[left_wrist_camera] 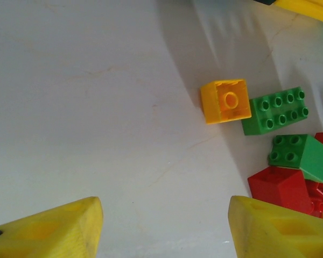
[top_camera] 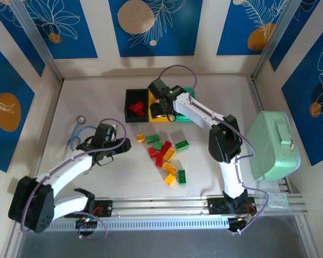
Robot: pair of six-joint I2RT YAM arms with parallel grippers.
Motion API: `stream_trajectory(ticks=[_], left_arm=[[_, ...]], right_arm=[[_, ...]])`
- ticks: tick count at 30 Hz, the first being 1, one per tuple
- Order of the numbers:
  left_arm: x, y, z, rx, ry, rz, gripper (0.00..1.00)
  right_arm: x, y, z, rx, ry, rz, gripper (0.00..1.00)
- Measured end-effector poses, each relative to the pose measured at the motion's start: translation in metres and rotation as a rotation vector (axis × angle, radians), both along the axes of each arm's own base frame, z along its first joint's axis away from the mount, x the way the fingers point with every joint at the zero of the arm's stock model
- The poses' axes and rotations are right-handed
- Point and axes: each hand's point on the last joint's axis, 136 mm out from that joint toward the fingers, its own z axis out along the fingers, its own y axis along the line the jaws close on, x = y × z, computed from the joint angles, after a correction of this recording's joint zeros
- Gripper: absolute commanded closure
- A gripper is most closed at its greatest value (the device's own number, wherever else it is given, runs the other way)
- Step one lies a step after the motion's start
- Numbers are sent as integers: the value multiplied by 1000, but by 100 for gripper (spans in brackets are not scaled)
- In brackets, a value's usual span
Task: Sort the legos into containers by color
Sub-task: Pick up the lego from the center of the table.
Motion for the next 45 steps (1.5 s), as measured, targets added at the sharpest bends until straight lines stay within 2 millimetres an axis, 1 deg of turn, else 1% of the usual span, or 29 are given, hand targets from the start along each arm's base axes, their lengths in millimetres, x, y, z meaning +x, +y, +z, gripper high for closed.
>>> stream_trajectory(ticks=[4, 8, 12, 17, 21, 25, 27, 30, 34, 38, 41, 45], left_arm=[[13, -13, -8, -7, 38, -24, 37], [29, -28, -15, -10, 67, -44, 37], [46, -42, -21, -11, 84, -62, 38], [65, -57, -33, 1, 111, -73, 40], [73, -61, -45, 10, 141, -68, 43], [80, -66, -45, 2, 146, -64, 47], [83, -69, -46, 2, 148, -64, 47], [81, -72, -51, 12, 159, -68, 49], [81, -71, -52, 25, 160, -59, 52], [81, -70, -53, 40, 161, -43, 62], [78, -74, -53, 38, 167, -49, 68], [75, -76, -54, 46, 174, -54, 71]], right_arm=[[-23, -6, 6, 35, -9, 2, 29], [-40, -17, 4, 62, -6, -15, 30], [-54, -26, -6, 73, 11, -33, 30], [-66, -34, -18, 88, 31, -59, 31], [-75, -35, -31, 104, 55, -80, 31], [-79, -36, -39, 109, 70, -92, 32], [-80, -35, -40, 115, 71, -96, 32], [-78, -33, -40, 124, 65, -99, 32], [-78, -33, -40, 129, 60, -102, 32], [-80, -35, -41, 130, 60, -103, 32], [-81, -36, -41, 134, 57, -106, 32], [-83, -38, -36, 145, 49, -112, 32]])
